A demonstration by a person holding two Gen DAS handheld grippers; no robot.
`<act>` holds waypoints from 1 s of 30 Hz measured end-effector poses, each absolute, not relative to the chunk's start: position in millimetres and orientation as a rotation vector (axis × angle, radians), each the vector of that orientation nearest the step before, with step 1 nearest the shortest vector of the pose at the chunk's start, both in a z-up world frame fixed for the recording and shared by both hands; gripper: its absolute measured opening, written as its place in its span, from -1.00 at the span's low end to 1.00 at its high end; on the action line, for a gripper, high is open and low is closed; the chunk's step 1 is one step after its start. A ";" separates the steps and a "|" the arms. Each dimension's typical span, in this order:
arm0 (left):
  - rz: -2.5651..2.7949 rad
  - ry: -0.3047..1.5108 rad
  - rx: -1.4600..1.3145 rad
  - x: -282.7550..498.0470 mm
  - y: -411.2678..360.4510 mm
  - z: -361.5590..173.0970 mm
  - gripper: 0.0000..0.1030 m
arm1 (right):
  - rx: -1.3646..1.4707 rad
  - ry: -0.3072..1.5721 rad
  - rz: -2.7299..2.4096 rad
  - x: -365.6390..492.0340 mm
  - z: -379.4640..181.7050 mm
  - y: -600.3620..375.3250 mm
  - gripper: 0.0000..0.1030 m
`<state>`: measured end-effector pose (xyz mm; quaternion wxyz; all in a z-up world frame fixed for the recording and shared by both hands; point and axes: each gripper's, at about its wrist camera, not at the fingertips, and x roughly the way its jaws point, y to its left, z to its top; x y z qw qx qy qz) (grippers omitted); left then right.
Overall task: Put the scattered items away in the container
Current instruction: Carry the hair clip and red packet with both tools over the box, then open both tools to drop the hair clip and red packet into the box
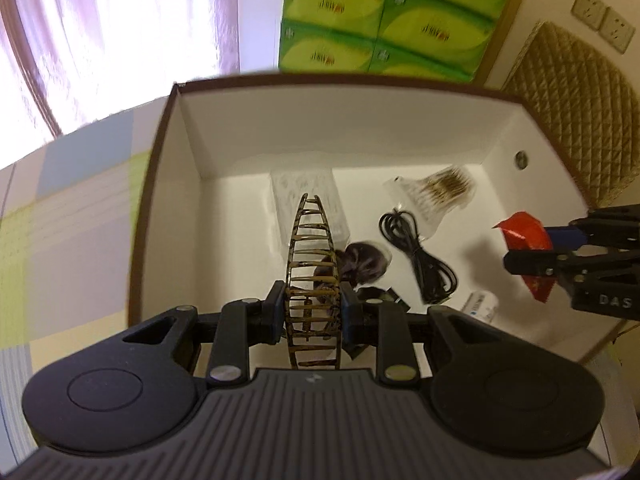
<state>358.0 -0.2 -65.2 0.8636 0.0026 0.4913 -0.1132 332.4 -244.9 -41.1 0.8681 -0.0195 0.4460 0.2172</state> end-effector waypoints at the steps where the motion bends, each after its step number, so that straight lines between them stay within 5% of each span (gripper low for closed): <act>1: -0.231 1.039 0.011 360.6 -0.4 -68.5 -0.57 | -0.046 0.941 0.452 334.0 -42.4 -244.3 -0.38; 23: -0.216 1.039 0.047 367.3 1.6 -62.0 -0.36 | -0.096 0.966 0.432 345.7 -46.3 -239.0 -0.36; 24: -0.215 1.035 0.050 366.8 1.3 -60.6 -0.35 | -0.098 0.960 0.437 345.8 -45.2 -238.5 -0.21; 25: -0.215 1.030 0.053 366.2 0.9 -59.2 -0.33 | -0.100 0.950 0.438 345.2 -43.6 -238.3 0.39; 27: -0.217 1.020 0.059 364.0 0.2 -55.8 -0.26 | -0.079 0.897 0.481 339.1 -36.9 -237.5 0.70; 30: -0.218 1.008 0.071 360.1 -0.6 -51.7 -0.13 | -0.125 0.867 0.472 331.7 -28.6 -229.3 0.72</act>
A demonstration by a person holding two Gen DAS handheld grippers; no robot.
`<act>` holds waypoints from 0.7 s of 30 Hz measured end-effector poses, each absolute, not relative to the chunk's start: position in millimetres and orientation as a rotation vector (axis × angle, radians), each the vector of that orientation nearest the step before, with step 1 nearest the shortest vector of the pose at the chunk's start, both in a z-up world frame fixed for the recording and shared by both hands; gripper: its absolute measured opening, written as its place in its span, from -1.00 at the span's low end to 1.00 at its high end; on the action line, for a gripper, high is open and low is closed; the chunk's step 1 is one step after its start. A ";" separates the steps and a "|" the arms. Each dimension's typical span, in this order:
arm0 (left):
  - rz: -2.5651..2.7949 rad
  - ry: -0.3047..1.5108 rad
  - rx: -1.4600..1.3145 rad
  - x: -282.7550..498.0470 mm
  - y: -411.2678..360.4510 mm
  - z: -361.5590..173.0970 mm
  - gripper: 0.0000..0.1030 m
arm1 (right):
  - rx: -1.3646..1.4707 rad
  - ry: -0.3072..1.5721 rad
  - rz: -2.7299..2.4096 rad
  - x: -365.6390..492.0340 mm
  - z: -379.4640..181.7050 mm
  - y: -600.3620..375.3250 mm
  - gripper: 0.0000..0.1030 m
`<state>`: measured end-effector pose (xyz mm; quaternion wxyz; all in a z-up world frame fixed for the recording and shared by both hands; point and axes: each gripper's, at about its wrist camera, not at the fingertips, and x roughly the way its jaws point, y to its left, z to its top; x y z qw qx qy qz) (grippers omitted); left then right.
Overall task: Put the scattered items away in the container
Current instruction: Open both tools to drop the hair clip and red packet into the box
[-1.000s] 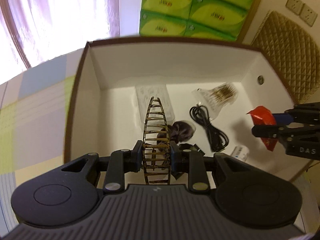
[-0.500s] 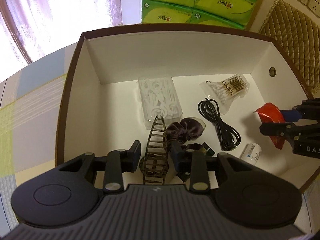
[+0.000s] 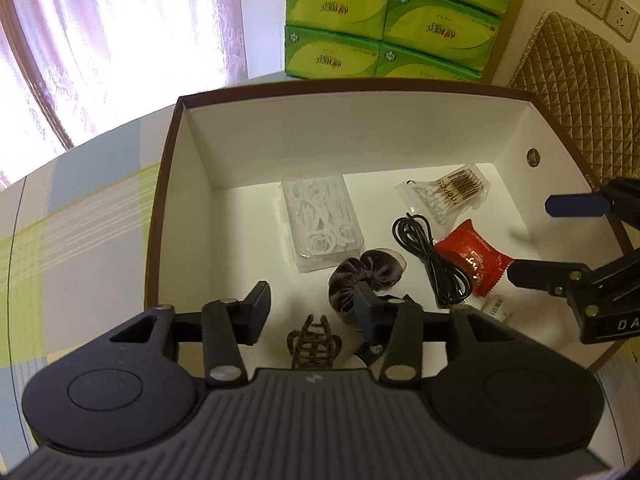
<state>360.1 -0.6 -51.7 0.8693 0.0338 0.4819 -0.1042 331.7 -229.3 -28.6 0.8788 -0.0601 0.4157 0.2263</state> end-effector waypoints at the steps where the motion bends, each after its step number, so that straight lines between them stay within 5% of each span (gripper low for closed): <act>1: -0.216 1.006 0.073 358.8 -0.8 -50.7 -0.10 | -0.129 0.868 0.478 329.8 -27.1 -227.8 0.72; 9: -0.223 1.000 0.064 341.3 -0.7 -41.9 0.31 | -0.105 0.921 0.459 312.1 -21.0 -233.0 0.73; 12: -0.224 0.992 0.064 333.1 -2.6 -35.8 0.44 | -0.096 0.916 0.438 301.7 -16.5 -236.3 1.00; 21: -0.219 0.961 0.043 307.4 -6.6 -12.2 0.83 | -0.077 0.882 0.392 279.7 -0.2 -240.2 1.00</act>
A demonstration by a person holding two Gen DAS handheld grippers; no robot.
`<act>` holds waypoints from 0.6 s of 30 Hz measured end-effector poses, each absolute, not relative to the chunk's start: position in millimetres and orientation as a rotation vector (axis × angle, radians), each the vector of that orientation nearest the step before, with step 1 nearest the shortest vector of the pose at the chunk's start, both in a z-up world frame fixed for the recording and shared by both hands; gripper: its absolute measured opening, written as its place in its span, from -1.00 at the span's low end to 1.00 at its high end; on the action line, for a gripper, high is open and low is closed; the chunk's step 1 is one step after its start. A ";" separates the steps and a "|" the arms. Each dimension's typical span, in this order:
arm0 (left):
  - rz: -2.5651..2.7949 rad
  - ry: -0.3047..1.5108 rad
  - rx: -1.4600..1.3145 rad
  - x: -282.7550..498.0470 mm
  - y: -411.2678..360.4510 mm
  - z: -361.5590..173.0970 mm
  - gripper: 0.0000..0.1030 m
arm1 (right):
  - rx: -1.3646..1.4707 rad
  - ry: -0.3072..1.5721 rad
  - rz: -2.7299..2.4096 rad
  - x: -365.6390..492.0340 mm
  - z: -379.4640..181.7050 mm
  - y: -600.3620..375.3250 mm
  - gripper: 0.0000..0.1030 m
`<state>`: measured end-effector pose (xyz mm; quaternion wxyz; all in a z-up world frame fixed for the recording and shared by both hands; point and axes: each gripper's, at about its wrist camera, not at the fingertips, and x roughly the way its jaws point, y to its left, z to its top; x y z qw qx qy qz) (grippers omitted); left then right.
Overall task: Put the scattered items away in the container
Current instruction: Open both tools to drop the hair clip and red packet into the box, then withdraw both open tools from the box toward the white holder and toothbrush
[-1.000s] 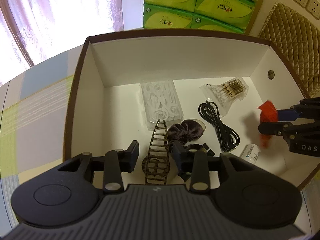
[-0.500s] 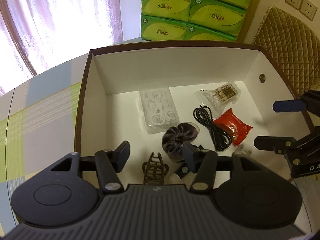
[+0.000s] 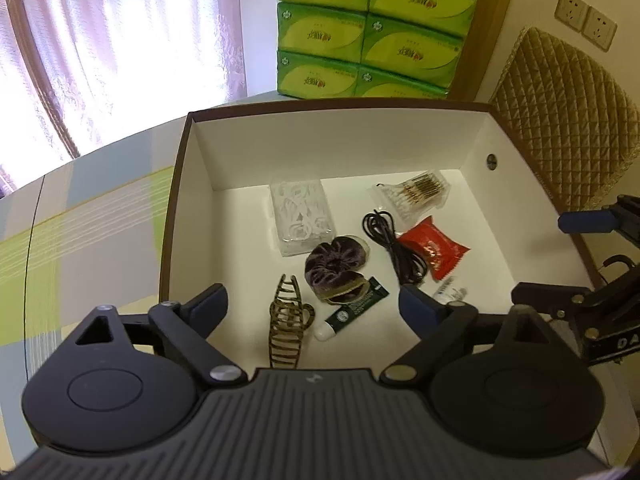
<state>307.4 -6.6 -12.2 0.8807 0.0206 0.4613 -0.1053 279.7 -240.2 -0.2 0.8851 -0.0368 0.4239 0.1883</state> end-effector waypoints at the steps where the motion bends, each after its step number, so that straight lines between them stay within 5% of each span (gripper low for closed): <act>1: -0.218 0.959 0.043 303.9 -6.9 -10.2 0.86 | -0.075 0.881 0.384 277.4 1.1 -240.7 1.00; 18: -0.184 0.937 0.060 237.2 -7.9 10.8 0.89 | -0.039 0.853 0.354 227.7 20.0 -244.5 1.00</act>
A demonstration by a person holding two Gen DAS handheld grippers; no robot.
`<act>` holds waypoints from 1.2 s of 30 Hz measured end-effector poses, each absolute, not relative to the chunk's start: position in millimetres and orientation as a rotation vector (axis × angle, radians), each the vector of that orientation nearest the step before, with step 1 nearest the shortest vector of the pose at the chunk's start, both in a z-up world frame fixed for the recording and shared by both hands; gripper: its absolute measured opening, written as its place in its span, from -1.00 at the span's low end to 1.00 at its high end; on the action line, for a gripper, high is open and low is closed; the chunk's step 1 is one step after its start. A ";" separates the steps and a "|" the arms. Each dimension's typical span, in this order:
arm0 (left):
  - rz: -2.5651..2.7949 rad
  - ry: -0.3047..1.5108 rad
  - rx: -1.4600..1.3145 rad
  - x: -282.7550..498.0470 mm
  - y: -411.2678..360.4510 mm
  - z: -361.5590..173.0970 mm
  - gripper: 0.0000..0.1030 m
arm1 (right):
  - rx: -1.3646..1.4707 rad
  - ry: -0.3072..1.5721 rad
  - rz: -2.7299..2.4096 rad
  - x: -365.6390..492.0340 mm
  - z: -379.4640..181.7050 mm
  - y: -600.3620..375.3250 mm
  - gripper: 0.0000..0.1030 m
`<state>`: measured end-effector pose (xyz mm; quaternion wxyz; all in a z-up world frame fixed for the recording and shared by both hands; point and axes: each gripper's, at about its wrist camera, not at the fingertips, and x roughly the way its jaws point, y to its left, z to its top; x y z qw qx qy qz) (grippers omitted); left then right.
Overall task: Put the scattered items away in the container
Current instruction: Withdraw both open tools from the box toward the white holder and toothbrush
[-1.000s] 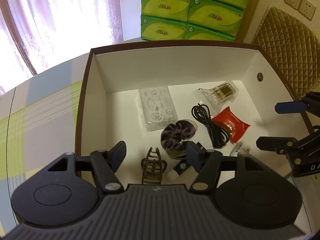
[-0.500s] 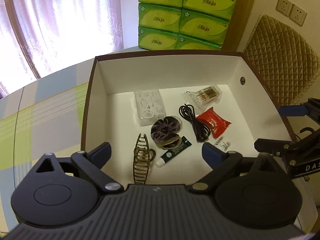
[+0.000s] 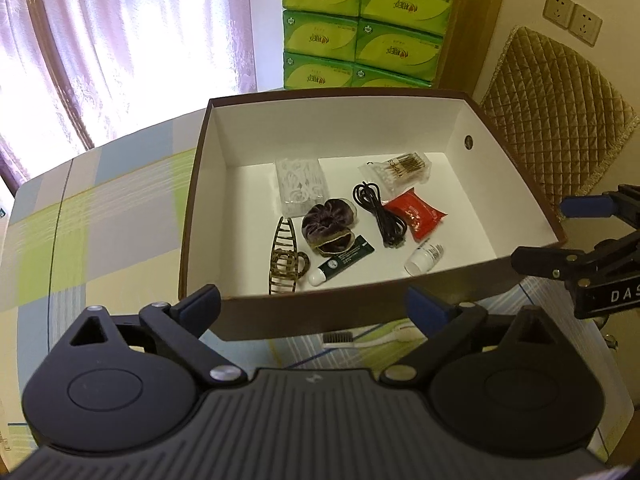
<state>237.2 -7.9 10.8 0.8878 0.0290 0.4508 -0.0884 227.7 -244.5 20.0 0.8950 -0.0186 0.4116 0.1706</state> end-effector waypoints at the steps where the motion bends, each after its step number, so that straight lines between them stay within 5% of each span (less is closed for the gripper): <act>1: -0.183 0.932 0.064 233.8 -8.5 12.5 0.89 | -0.037 0.850 0.356 224.8 21.5 -244.2 1.00; 36: -0.185 0.949 0.052 159.5 -22.2 -11.7 0.90 | -0.007 0.872 0.340 168.3 0.1 -248.8 1.00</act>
